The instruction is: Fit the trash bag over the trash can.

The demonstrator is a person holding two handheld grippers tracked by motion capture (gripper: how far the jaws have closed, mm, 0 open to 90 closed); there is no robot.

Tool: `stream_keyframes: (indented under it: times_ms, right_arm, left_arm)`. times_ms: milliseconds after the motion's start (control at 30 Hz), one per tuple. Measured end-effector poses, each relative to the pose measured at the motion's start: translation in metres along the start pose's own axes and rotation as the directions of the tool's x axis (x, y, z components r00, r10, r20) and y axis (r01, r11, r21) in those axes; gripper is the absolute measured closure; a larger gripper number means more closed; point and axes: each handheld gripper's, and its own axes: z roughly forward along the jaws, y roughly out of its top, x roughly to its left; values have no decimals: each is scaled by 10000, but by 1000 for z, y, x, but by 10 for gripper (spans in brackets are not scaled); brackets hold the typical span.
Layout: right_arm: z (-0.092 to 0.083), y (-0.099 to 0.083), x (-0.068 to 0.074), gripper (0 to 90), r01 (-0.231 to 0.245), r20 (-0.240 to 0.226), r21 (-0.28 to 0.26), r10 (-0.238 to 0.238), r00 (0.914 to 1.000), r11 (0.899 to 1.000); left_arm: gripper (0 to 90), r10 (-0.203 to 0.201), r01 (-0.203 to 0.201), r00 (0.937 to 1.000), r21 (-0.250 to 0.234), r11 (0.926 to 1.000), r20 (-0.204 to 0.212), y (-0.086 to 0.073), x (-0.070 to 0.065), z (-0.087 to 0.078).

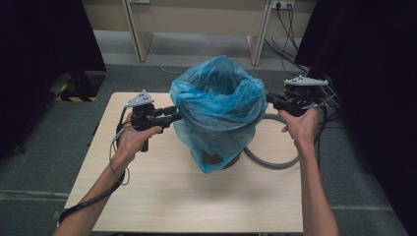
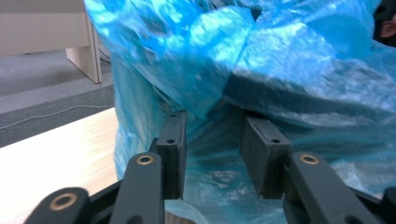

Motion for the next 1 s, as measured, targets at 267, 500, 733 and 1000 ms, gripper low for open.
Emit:
stream_keyframes:
  times_ms: [267,500,733,1000]
  right_arm:
    - [-4,-5,-10,589,-572,418,-346,586,9974,9978]
    - [-30,6,25,412,-707,-557,-506,679,9961,9962]
    - [-12,2,36,510,-294,-635,623,334,9974,9976]
    - [35,26,1,456,-423,48,446,421,9991,9981]
  left_arm:
    - [540,-75,76,9998,-47,10000,199,-1,0,-13]
    - [441,-301,296,9990,-157,9994,-336,8,16,-34]
    - [397,-615,609,9952,-99,9981,-765,9,29,-39]
    - [398,-911,899,9914,-169,9958,-935,14,37,-40]
